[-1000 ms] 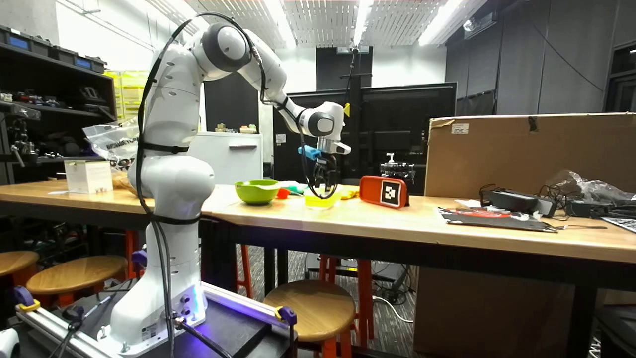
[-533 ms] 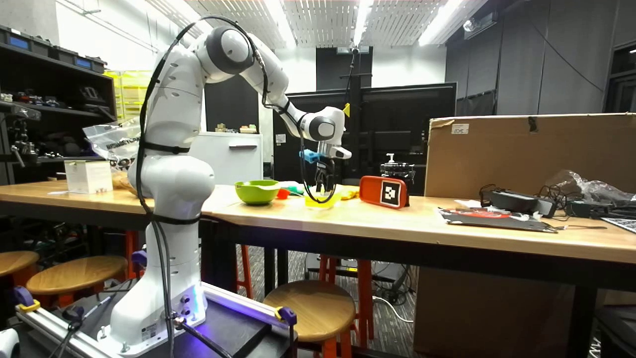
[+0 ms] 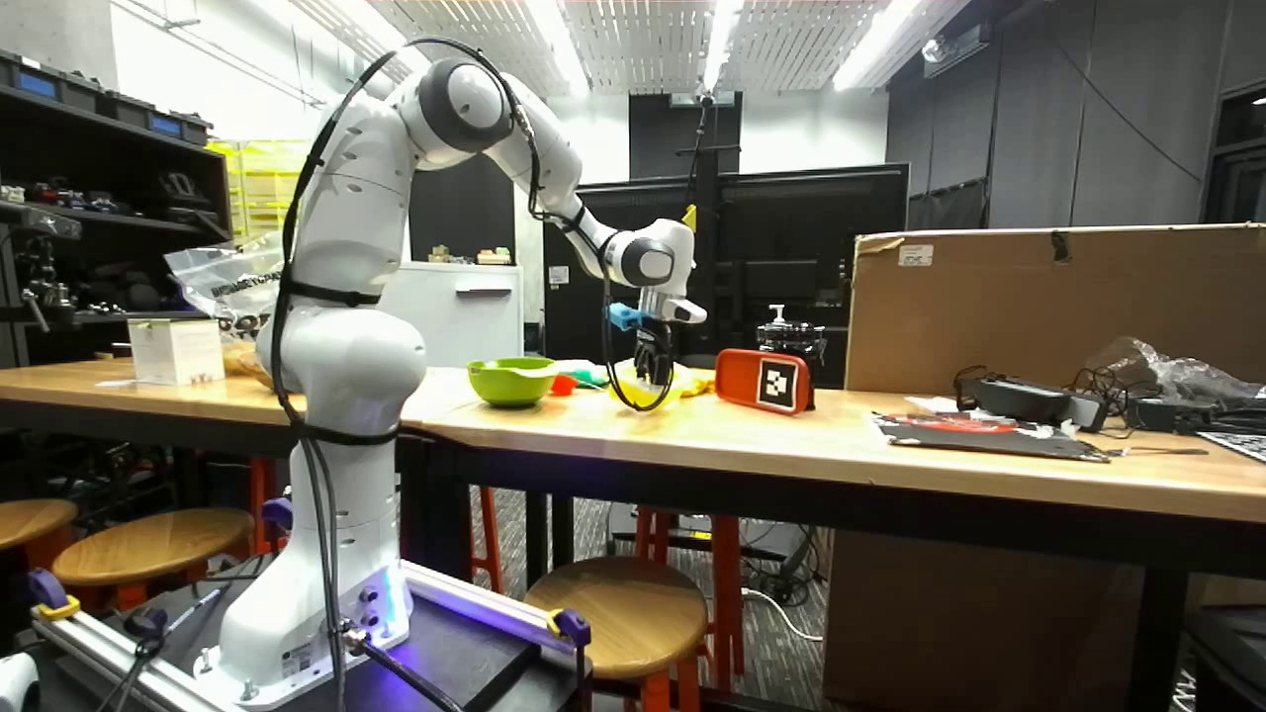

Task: Move the white object to the counter

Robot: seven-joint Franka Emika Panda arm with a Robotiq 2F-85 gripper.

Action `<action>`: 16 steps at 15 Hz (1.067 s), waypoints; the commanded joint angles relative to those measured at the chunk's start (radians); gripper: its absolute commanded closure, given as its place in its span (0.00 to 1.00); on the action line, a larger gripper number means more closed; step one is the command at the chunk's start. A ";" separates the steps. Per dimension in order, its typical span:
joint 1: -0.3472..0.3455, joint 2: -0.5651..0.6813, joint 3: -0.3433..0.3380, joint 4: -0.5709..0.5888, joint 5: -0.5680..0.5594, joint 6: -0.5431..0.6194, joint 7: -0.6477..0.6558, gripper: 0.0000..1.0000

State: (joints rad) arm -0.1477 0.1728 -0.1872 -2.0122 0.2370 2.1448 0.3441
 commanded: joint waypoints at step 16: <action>0.004 0.001 0.009 0.081 -0.028 -0.069 0.045 0.75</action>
State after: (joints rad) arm -0.1472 0.1752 -0.1838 -1.9498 0.2286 2.1081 0.3644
